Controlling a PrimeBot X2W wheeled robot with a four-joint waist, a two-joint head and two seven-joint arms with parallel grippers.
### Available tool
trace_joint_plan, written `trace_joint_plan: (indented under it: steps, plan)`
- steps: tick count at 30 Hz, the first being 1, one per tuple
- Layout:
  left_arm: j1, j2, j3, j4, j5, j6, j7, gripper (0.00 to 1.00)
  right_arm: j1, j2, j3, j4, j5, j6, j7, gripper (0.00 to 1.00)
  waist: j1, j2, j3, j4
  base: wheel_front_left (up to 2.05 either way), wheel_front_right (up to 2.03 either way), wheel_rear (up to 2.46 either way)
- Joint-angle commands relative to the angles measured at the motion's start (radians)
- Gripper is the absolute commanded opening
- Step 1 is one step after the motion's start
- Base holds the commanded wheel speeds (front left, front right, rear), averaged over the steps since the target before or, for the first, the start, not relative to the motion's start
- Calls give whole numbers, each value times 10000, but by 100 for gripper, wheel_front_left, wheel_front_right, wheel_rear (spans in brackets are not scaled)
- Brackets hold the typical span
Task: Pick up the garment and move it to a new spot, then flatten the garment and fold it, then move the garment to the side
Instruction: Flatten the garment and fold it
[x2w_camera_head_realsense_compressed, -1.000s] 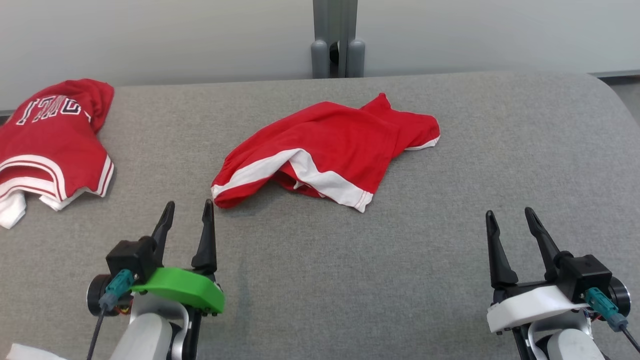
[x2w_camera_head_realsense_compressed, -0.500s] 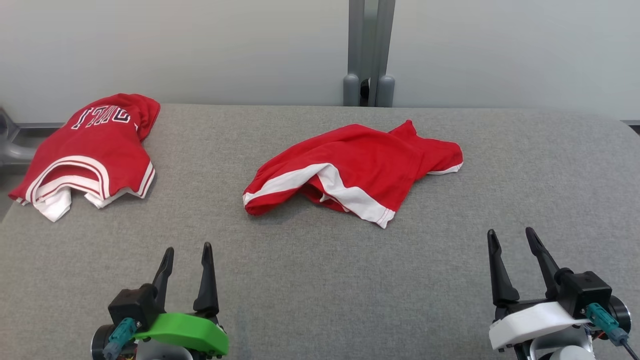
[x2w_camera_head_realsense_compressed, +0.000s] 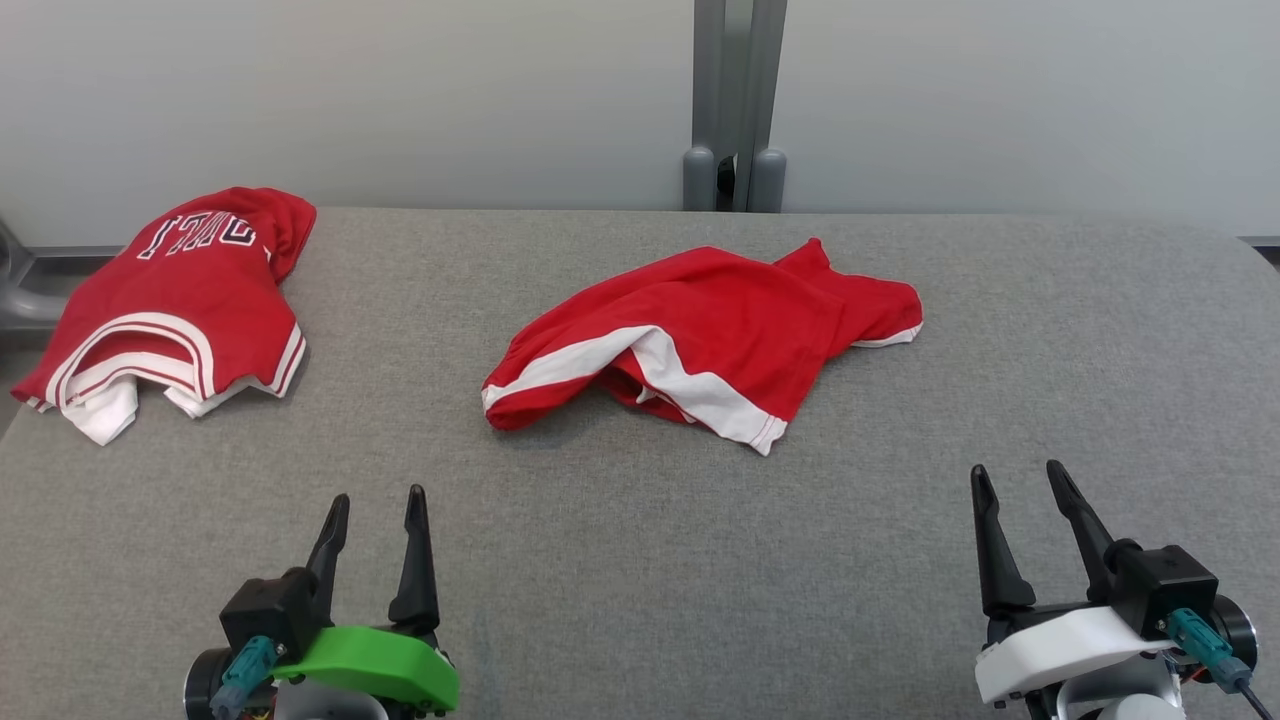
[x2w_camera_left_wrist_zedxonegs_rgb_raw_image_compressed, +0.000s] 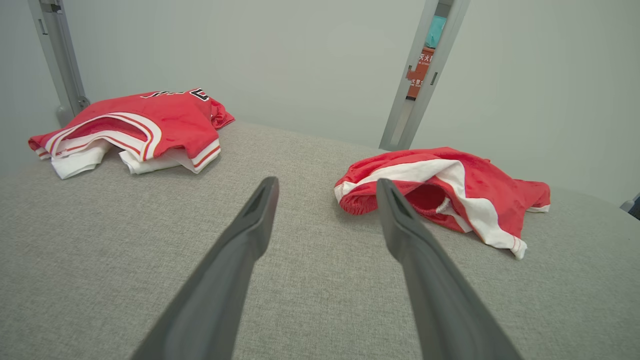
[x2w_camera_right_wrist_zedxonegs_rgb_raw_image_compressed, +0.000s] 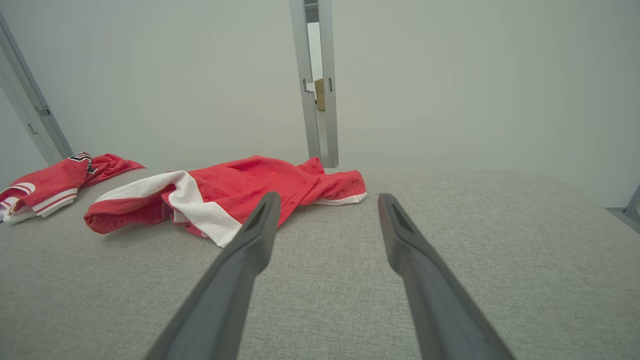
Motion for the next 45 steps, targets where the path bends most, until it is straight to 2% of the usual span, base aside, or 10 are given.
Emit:
trace_joint_plan:
  steps: [1, 14, 23, 30, 35, 36, 38, 39, 41, 45]
  plan:
    - [57, -22, 43, 35, 103, -25, 5, 100, 85, -29, -7, 15, -29, -3, -34, 100, 0, 0, 17, 7, 0, 0, 0]
    - [-369, -142, 22, -129, 466, -167, 5, 100, -1086, -29, 773, 861, -871, -3, -34, 100, 0, 0, 757, 593, 0, 0, 0]
    - [-909, -227, -415, -175, 591, -248, 5, 100, -3576, -37, 1323, 4216, -1904, -6, 59, 100, 0, 0, 1633, 1882, 0, 0, 0]
    - [-944, -256, -392, -123, 532, -222, 5, 100, -4926, -34, 534, 6454, -3067, -8, 841, 100, 0, 0, 1986, 2697, 0, 0, 0]
    - [-936, -268, -337, -145, 488, -236, 5, 100, -5474, -34, 21, 7377, -3280, -8, 1135, 100, 0, 0, 2119, 2859, 0, 0, 0]
    - [-937, -269, -318, -159, 485, -227, 5, 100, -5575, -40, -66, 7518, -3322, -8, 1121, 97, 0, 0, 2138, 2848, 0, 0, 0]
    - [-911, -268, -270, -174, 496, -194, 5, 100, -5688, -37, -166, 7742, -3310, -8, 1030, 45, 0, 0, 2147, 2758, 0, 0, 0]
    - [-906, -271, -277, -162, 500, -197, 5, 100, -5709, -43, -226, 7825, -3292, -8, 1007, 33, 0, 0, 2140, 2711, 0, 0, 0]
    - [-891, -269, -285, -131, 494, -199, 5, 100, -5758, -54, -373, 7972, -3234, -8, 884, 0, 0, 0, 2094, 2558, 0, 0, 0]
    - [-838, -263, -306, -30, 591, -210, 5, 100, -5764, -28, -339, 8078, -3094, -8, 488, 0, 0, 0, 1922, 2165, 0, 0, 0]
